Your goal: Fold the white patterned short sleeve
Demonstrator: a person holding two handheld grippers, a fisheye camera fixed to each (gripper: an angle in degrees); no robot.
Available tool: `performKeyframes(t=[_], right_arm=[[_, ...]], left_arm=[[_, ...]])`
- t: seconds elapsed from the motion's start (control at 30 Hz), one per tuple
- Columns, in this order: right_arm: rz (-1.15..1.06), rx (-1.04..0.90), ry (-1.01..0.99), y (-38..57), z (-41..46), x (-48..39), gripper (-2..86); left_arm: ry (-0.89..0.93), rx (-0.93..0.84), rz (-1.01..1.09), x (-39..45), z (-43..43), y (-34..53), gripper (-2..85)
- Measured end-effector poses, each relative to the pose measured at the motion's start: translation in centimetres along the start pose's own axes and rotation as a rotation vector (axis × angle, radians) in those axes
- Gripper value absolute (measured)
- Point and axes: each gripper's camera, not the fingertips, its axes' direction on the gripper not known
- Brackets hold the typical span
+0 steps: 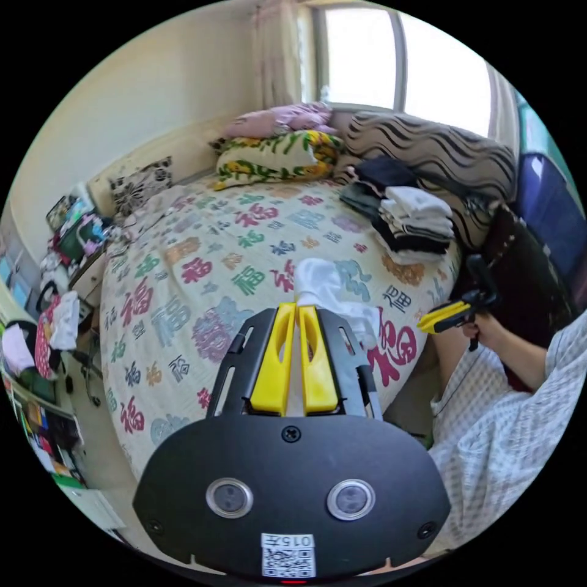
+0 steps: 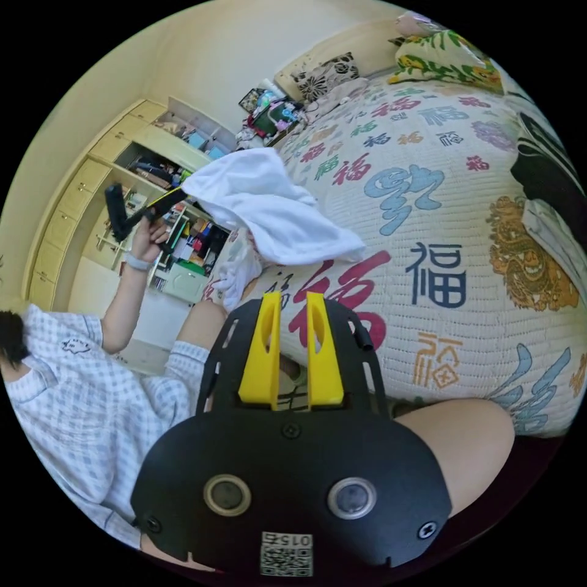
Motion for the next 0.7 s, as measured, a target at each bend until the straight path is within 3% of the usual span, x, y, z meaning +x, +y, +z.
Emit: performKeyframes(t=[0.13, 0.23, 0.43, 0.6, 0.7], right_arm=[[0.009, 0.027, 0.030, -0.4, 1.6, -3.0, 9.3], [-0.018, -0.013, 0.039, -1.1, 4.4, -6.3, 12.5], [0.001, -0.025, 0.116, -3.2, 8.5, -10.5, 13.6], [0.099, 0.051, 0.221, -3.3, 7.8, -11.4, 9.4], [0.128, 0.195, 0.210, -2.1, 5.4, -12.2, 5.9]], left_arm=[[0.017, 0.073, -0.138, -4.3, -3.9, -0.1, -0.2], [-0.024, 0.097, -0.146, -4.4, -4.4, -1.0, -0.1], [0.075, 0.125, -0.171, -5.8, -5.3, -3.6, -0.1], [0.079, 0.148, -0.167, -7.3, -6.8, -5.6, -0.1], [0.094, 0.167, -0.196, -8.9, -7.2, -6.4, -0.2]])
